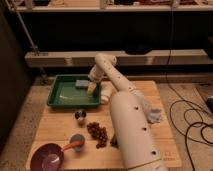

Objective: Wipe tray with sponge

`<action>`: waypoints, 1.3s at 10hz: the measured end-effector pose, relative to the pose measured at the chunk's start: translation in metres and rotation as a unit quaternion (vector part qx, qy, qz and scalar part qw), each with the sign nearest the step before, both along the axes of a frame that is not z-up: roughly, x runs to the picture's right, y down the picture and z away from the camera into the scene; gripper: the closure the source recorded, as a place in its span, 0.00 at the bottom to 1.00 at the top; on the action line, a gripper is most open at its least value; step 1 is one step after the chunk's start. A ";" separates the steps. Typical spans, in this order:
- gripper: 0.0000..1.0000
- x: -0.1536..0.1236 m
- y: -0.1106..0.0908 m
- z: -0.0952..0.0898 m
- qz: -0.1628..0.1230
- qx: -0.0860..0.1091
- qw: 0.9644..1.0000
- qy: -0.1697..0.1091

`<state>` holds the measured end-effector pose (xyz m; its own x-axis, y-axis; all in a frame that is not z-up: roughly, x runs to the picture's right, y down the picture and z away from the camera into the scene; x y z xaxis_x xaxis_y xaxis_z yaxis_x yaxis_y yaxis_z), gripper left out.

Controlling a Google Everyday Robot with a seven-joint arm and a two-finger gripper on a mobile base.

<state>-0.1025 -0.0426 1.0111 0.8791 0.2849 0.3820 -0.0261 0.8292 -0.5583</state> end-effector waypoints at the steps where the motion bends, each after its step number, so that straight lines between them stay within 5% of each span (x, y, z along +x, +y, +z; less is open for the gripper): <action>1: 0.20 0.001 0.000 0.002 0.000 -0.001 1.000 -0.002; 10: 0.20 -0.005 0.016 -0.001 -0.019 -0.006 1.000 -0.016; 13: 0.43 -0.006 0.019 0.000 -0.024 -0.011 0.999 -0.017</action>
<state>-0.1086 -0.0238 1.0111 0.8785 0.2507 0.4067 0.0339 0.8164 -0.5764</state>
